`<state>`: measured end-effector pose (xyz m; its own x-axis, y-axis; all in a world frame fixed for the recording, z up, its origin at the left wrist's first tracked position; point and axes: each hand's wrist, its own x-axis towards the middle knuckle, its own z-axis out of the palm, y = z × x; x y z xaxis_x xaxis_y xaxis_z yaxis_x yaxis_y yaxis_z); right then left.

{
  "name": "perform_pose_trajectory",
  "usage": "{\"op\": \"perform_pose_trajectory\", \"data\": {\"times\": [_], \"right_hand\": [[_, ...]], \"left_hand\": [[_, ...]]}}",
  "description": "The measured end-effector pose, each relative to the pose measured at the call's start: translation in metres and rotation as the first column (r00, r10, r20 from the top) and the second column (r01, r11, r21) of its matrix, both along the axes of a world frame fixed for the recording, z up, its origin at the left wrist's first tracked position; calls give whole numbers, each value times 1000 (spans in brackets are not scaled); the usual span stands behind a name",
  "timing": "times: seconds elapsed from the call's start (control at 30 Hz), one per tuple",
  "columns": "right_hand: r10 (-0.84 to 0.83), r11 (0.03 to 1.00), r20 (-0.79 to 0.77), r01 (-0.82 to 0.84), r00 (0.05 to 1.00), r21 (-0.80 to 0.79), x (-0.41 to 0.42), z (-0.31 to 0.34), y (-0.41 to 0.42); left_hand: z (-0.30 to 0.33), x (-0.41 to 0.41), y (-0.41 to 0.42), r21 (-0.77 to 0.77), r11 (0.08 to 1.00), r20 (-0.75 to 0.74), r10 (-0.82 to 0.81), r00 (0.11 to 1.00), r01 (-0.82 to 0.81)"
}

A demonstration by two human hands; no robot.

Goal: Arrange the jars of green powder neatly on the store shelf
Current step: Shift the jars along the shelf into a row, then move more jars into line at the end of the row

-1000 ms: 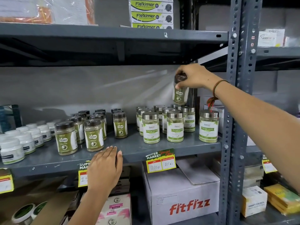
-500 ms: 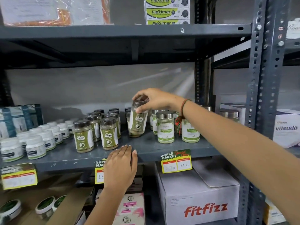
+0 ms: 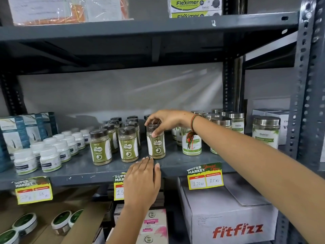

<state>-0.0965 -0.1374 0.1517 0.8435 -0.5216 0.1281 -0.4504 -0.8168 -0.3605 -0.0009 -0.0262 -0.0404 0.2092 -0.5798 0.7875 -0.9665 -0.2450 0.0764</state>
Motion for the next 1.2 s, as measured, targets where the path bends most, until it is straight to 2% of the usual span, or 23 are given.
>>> {"op": "perform_pose_trajectory", "data": {"times": [0.37,0.67,0.9,1.03,1.2], "right_hand": [[-50,998,3,50,999,-45,0,-4,4],[-114,941,160,158,981,-301,-53,4,18],[-224,879,224,296,949,-375,-115,5,16],[-399,775,190,441,897,-452,-153,3,5],[-676,497,117,567,728,-657,-203,4,-5]], "left_hand": [[1,1,1,19,1000,-6,-4,1000,4],[4,-2,4,40,999,-38,0,999,2],[7,-5,5,82,997,-88,2,996,6],[6,-5,6,92,996,-84,-6,996,14],[5,-5,6,80,997,-80,-9,997,15]]}}
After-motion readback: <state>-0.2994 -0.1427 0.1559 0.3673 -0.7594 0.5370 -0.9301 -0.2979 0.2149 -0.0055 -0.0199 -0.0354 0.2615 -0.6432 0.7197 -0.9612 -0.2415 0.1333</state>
